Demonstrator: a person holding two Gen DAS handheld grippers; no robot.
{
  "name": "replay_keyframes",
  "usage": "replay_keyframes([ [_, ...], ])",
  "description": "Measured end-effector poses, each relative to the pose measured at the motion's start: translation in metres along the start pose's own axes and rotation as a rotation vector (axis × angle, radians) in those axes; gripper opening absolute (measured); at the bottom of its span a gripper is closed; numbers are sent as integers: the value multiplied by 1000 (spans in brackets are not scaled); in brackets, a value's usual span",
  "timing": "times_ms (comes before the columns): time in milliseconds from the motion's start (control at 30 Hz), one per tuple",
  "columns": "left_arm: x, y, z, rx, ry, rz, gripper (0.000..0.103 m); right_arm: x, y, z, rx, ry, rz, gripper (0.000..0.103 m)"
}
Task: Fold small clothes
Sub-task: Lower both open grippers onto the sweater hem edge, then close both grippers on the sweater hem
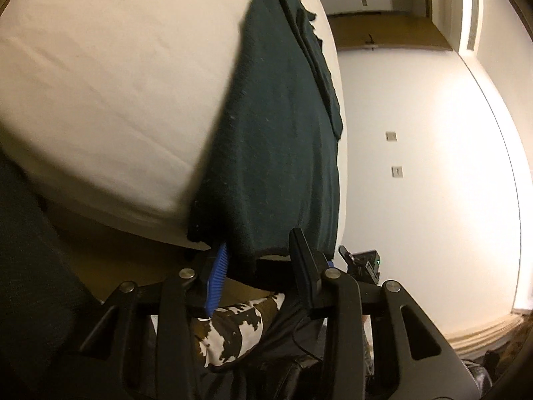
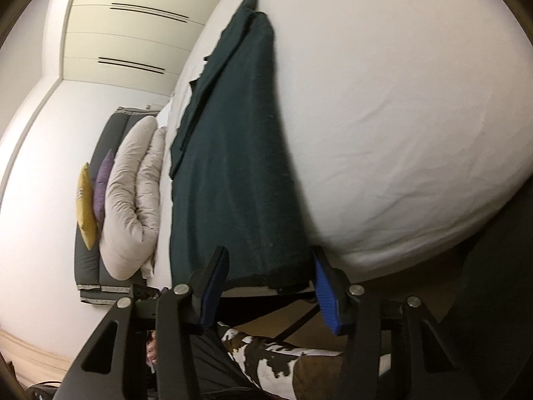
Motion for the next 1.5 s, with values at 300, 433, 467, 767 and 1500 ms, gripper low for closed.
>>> replay_keyframes([
  [300, -32, -7, 5, -55, -43, -109, 49, -3, -8, 0, 12, -31, -23, 54],
  [433, -24, -13, 2, -1, -102, -95, 60, 0, -10, 3, 1, -37, -26, 54],
  [467, -23, -14, 3, 3, -107, -93, 60, -1, -10, 1, 1, -40, -25, 54],
  [767, -12, -21, 3, 34, -150, -62, 60, -3, -13, -6, 6, -63, -21, 52],
  [1500, -29, -23, -8, 106, 108, -73, 58, -3, -12, -5, -6, -124, -15, 52],
])
Point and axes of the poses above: each gripper's, at about its wrist camera, not at the fingertips, and x roughly the way its jaws point, z to its left, y to its underside, the point moved 9 cm from there along x, roughly the way its jaws point, and after that the axes turned 12 degrees about z, right-handed, at the moved point
